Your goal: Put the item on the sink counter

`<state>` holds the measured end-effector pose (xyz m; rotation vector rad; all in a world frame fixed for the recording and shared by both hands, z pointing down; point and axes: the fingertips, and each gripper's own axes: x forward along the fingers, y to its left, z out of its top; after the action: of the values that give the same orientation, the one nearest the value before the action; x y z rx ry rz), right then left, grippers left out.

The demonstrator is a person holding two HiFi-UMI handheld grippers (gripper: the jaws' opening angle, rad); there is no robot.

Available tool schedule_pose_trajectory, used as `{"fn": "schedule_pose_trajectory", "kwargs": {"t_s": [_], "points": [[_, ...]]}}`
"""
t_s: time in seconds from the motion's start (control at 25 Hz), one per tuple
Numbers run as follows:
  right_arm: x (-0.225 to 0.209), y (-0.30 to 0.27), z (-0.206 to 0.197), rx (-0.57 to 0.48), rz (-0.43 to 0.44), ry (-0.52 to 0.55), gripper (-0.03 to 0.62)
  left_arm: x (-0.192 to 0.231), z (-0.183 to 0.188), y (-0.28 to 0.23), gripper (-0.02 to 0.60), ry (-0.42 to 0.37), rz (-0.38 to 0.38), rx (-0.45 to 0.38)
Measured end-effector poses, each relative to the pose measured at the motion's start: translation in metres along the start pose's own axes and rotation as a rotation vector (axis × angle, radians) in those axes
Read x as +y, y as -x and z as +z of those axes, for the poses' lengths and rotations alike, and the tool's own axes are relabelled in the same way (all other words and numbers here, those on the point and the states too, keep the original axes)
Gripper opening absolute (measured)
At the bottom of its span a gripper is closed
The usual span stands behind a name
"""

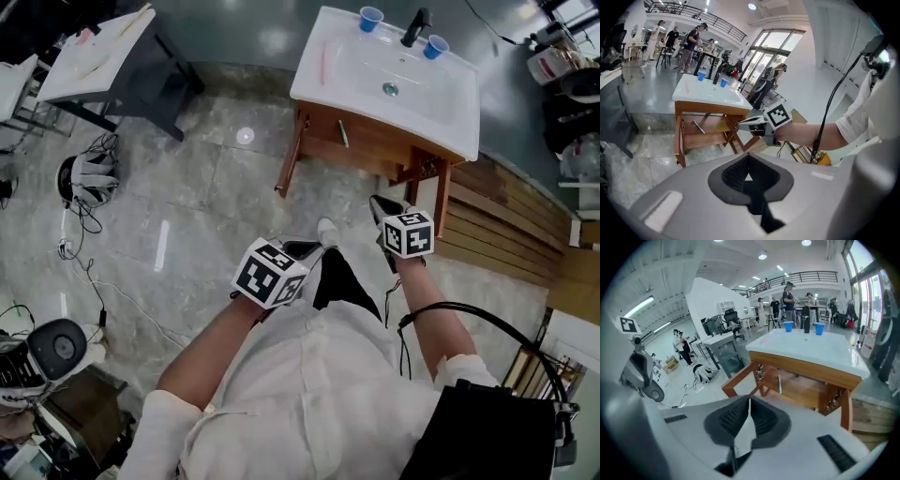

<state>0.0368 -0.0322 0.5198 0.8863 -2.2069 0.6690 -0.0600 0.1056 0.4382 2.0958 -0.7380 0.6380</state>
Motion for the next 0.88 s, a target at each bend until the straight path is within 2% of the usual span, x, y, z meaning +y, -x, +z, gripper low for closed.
{"fn": "schedule_pose_trajectory", "kwargs": {"t_s": [0.2, 0.4, 0.52, 0.64, 0.76, 0.88], "points": [[0.015, 0.061, -0.002, -0.042, 0.026, -0.031, 0.014, -0.017, -0.013, 0.012, 0.006, 0.001, -0.013, -0.003], [-0.007, 0.092, -0.001, -0.051, 0.043, -0.011, 0.015, -0.023, -0.004, 0.002, 0.006, -0.018, 0.001, 0.026], [-0.039, 0.094, 0.012, -0.076, 0.063, -0.024, 0.015, -0.017, 0.016, -0.009, 0.005, -0.018, 0.024, 0.028], [-0.083, 0.094, 0.039, -0.096, 0.071, -0.005, 0.017, -0.012, 0.042, -0.026, 0.006, 0.031, 0.03, 0.014], [-0.131, 0.091, 0.075, -0.11, 0.061, 0.077, 0.074, -0.01, 0.071, -0.049, 0.006, 0.073, 0.026, 0.005], [-0.184, 0.081, 0.115, -0.116, 0.043, 0.178, 0.086, -0.006, 0.103, -0.077, 0.006, 0.087, 0.035, 0.004]]}}
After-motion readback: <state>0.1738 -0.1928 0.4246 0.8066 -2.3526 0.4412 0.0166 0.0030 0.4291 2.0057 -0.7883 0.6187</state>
